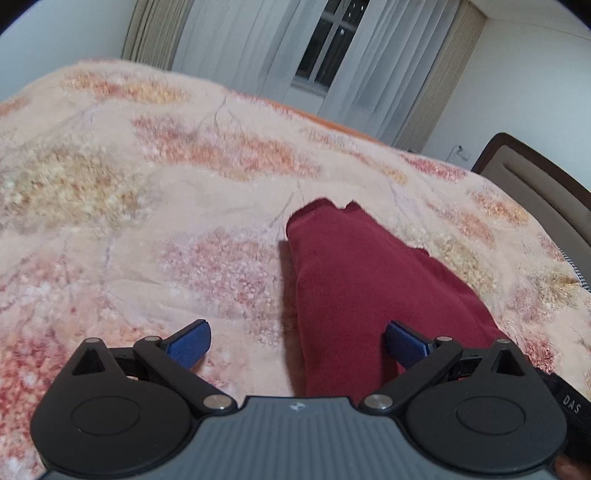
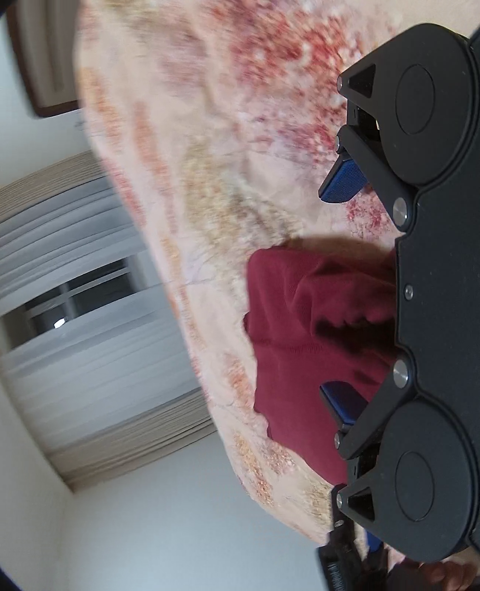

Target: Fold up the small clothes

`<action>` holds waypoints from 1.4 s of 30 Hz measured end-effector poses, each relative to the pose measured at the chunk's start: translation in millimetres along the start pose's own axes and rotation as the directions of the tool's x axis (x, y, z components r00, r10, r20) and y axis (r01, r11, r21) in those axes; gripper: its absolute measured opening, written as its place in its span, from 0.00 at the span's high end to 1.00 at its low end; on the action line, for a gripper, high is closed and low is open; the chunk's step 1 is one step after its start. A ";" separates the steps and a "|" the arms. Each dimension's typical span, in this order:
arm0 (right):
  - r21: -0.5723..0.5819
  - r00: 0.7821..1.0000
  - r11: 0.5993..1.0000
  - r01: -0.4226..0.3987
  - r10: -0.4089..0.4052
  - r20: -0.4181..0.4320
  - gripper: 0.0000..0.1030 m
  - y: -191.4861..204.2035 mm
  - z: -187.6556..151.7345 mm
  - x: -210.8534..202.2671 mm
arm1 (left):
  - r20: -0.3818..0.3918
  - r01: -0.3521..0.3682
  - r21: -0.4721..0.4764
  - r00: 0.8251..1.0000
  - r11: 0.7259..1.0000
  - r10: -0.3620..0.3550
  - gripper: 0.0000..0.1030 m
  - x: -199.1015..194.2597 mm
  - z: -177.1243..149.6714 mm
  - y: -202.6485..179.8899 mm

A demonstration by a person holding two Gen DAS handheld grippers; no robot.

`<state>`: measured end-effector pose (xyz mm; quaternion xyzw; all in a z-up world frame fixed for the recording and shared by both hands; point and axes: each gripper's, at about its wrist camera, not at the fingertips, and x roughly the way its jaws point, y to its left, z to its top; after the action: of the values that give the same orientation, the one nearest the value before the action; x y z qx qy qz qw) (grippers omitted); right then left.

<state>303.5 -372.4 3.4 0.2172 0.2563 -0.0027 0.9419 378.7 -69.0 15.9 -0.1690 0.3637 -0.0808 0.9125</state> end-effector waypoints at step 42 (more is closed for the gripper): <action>-0.030 0.942 0.941 -0.336 0.336 -0.006 0.70 142.1 -6.9 20.5 | 0.120 0.046 -0.042 0.992 0.998 -0.041 0.66 -82.2 35.4 80.3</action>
<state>334.6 -238.7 46.0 0.2431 0.2156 0.1620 0.9317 345.7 36.7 62.7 -0.2015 0.3068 -0.0823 0.9266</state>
